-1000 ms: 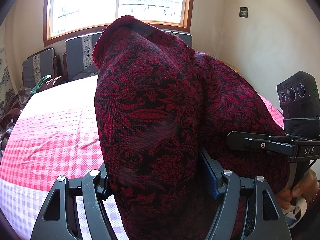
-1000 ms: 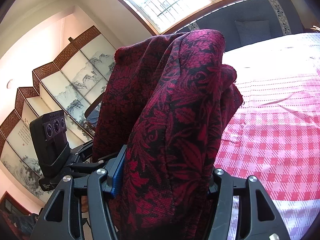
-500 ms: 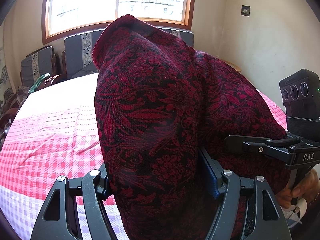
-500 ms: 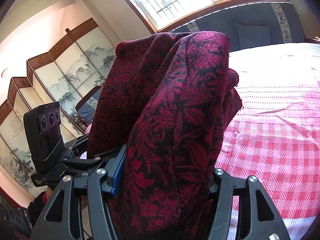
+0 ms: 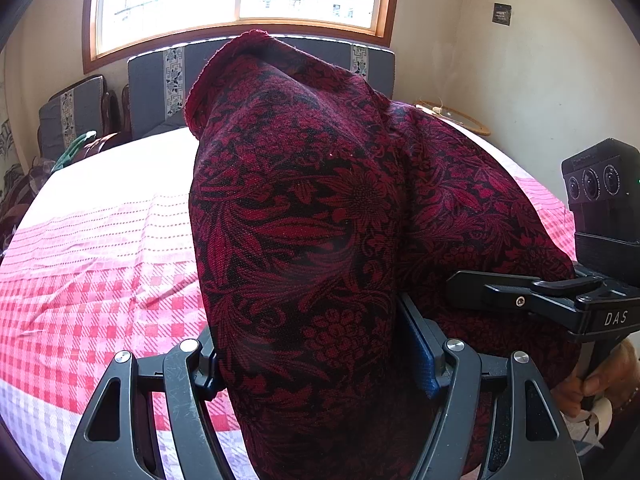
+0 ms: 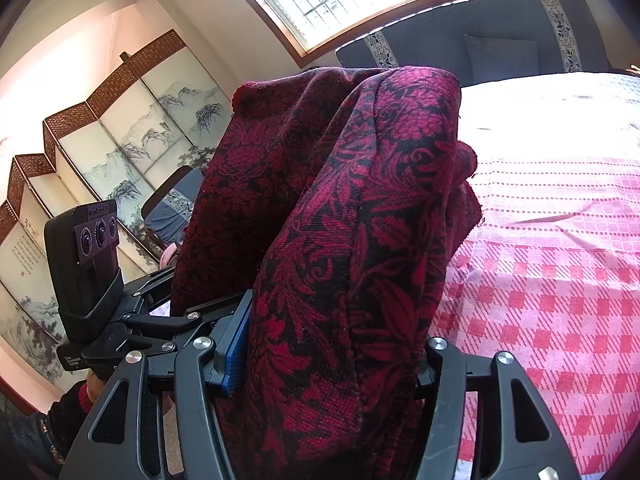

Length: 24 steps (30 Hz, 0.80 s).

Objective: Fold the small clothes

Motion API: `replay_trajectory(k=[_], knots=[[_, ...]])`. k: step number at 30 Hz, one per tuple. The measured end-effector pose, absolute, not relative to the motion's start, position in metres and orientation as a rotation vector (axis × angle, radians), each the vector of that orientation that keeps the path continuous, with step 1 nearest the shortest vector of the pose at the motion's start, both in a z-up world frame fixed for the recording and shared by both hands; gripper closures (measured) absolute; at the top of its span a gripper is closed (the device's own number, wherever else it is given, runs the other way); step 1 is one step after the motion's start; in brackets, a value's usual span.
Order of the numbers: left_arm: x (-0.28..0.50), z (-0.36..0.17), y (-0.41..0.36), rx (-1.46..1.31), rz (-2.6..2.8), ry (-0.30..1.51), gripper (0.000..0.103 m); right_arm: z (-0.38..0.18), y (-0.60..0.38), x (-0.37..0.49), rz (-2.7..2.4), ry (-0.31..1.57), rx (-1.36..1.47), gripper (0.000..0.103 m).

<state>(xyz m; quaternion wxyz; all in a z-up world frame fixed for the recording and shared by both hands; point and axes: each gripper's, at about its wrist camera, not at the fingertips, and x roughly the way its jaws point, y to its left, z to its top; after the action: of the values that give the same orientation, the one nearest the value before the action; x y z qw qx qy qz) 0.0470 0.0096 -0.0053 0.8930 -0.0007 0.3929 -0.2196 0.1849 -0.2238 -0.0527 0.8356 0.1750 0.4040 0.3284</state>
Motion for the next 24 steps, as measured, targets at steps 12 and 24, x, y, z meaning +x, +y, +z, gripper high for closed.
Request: replay_trajectory(k=[12, 24], knots=[[0.069, -0.021, 0.015, -0.023, -0.461, 0.851, 0.032, -0.056, -0.215, 0.187, 0.676, 0.880, 0.357, 0.047], [0.059, -0.028, 0.018, -0.040, -0.454, 0.839, 0.031, -0.058, -0.198, 0.188, 0.658, 0.887, 0.281, 0.048]])
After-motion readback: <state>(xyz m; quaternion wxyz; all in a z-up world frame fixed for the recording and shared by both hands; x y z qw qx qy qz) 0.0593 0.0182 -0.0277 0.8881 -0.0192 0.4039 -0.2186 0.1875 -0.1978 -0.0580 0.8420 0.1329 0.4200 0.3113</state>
